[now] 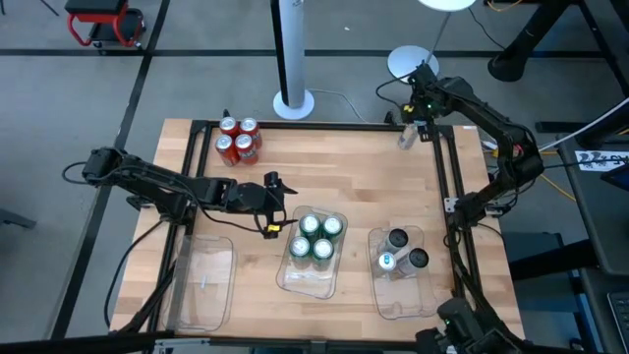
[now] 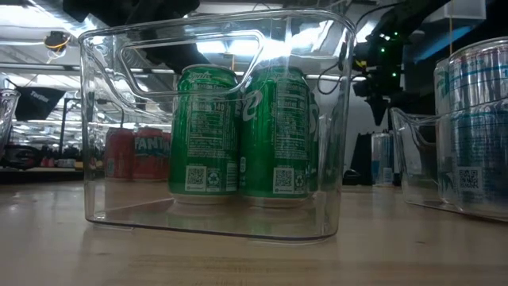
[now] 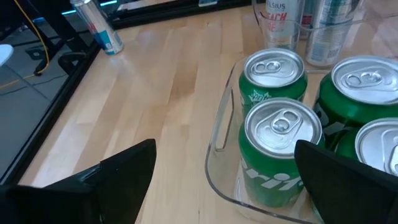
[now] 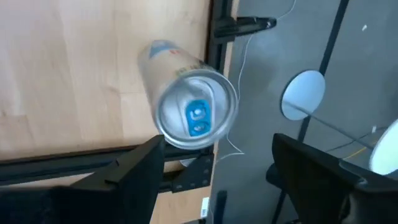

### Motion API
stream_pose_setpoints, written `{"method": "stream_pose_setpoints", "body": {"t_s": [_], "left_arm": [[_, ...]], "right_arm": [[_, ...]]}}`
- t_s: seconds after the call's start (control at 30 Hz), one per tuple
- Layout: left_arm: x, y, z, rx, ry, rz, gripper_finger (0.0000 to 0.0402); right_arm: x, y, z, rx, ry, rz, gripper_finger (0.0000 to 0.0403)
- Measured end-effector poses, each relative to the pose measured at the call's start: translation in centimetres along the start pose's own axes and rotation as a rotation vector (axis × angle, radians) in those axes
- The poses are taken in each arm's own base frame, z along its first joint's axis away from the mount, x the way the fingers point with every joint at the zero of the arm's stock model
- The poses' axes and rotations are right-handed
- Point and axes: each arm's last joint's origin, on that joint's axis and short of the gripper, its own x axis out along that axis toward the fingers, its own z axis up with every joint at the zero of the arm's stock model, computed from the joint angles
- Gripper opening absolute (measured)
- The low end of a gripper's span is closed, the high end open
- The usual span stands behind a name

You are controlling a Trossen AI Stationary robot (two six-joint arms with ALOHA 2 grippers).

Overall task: Sort soda cans
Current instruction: Put the blue soda can into the right transparent bin

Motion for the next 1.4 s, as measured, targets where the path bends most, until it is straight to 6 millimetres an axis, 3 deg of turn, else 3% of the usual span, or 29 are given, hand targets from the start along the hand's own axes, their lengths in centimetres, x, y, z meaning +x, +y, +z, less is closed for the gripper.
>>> {"method": "stream_pose_setpoints", "body": {"t_s": [0.23, 0.63, 1.0, 1.4], "left_arm": [[0.0, 0.0, -0.1, 0.002, 0.008, -0.001, 0.0371], [0.0, 0.0, -0.3, 0.007, 0.035, -0.003, 0.0371], [0.0, 0.0, -0.3, 0.009, 0.032, -0.003, 0.0371], [0.0, 0.0, -0.3, 0.008, 0.027, -0.002, 0.0371]], "right_arm": [[0.3, -0.5, -1.0, 0.047, -0.051, 0.019, 0.0296], [0.2, -0.7, -0.6, 0.048, -0.144, 0.025, 0.0296], [2.1, -0.1, -1.2, 0.071, -0.156, 0.036, 0.0296], [1.7, -0.3, -1.2, 0.061, -0.173, 0.02, 0.0296]]}}
